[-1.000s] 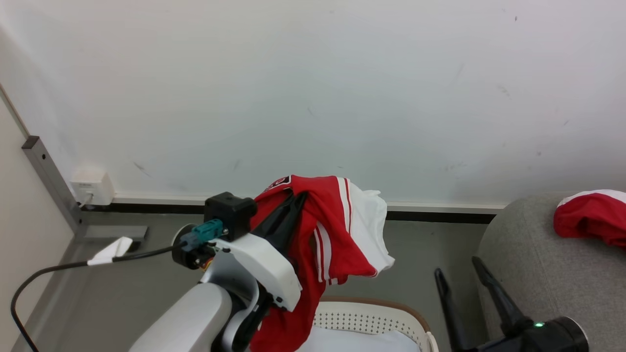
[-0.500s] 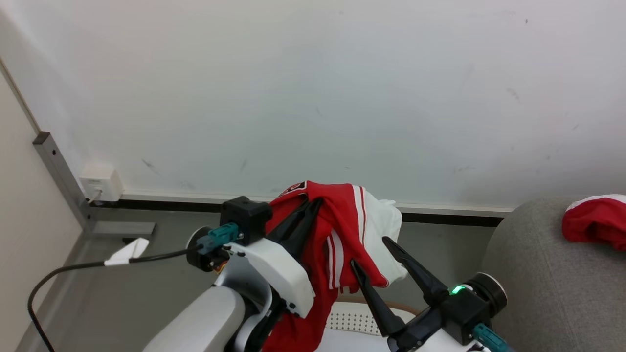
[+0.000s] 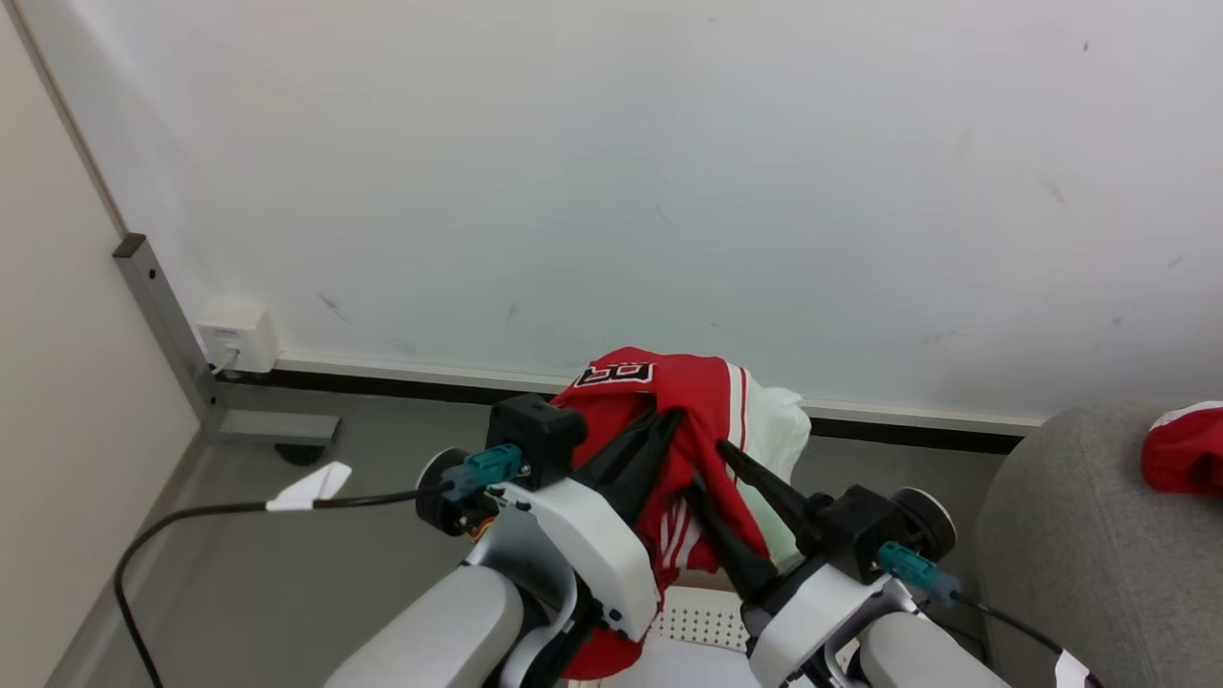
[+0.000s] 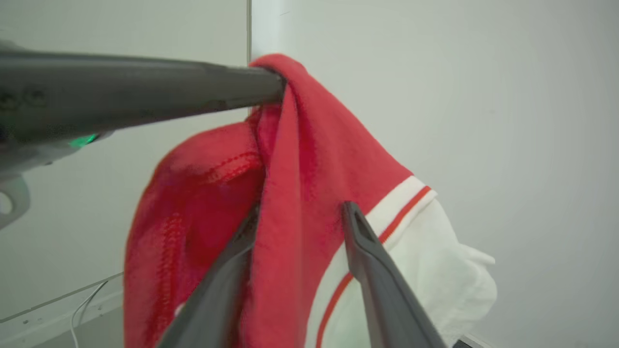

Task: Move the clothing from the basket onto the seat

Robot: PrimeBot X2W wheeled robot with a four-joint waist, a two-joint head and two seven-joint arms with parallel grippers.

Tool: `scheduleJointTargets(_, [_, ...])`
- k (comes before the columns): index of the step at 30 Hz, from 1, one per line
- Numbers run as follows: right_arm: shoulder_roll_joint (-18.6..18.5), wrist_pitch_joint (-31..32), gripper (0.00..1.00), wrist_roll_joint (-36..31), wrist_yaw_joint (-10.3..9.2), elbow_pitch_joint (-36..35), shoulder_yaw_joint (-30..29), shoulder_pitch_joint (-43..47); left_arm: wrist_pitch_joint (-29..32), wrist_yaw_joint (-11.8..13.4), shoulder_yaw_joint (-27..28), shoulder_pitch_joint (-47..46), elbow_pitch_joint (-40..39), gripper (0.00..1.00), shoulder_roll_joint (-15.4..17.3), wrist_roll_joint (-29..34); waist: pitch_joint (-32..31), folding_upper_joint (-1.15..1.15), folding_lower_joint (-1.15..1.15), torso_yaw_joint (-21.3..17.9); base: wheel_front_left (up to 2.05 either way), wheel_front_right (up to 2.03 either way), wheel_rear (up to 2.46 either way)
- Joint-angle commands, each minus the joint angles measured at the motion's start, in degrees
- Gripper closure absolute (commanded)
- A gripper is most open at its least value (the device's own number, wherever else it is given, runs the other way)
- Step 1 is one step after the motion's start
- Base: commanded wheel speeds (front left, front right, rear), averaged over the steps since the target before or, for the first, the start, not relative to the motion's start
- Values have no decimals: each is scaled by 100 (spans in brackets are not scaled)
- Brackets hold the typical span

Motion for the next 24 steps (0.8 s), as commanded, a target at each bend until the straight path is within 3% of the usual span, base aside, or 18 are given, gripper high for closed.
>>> scheduleJointTargets(1, [-19,1,100,116,-13,88,-15,-113,-48,-32,-6,-71,19,100,-27,-27,4,0,0,28,0,0,0])
scheduleJointTargets(11, [-16,1,100,343,-13,40,-404,-191,-157,17,14,-85,166,100,18,4,36,0,0,26,0,0,0])
scheduleJointTargets(13, [-17,1,100,343,-13,-10,-520,-187,-187,45,18,-79,196,76,38,22,45,0,0,-5,0,0,0])
scheduleJointTargets(14, [-16,1,100,338,-13,-33,-577,-189,-183,52,11,-74,209,45,46,40,52,0,0,-20,0,0,0])
scheduleJointTargets(15, [-19,1,100,344,-13,-59,-652,-187,-178,48,-9,-64,233,0,59,57,58,0,0,-36,0,0,0])
scheduleJointTargets(24, [-16,0,100,175,-13,-102,-1234,-194,-320,-56,-151,105,435,0,168,100,102,0,0,-159,0,0,0])
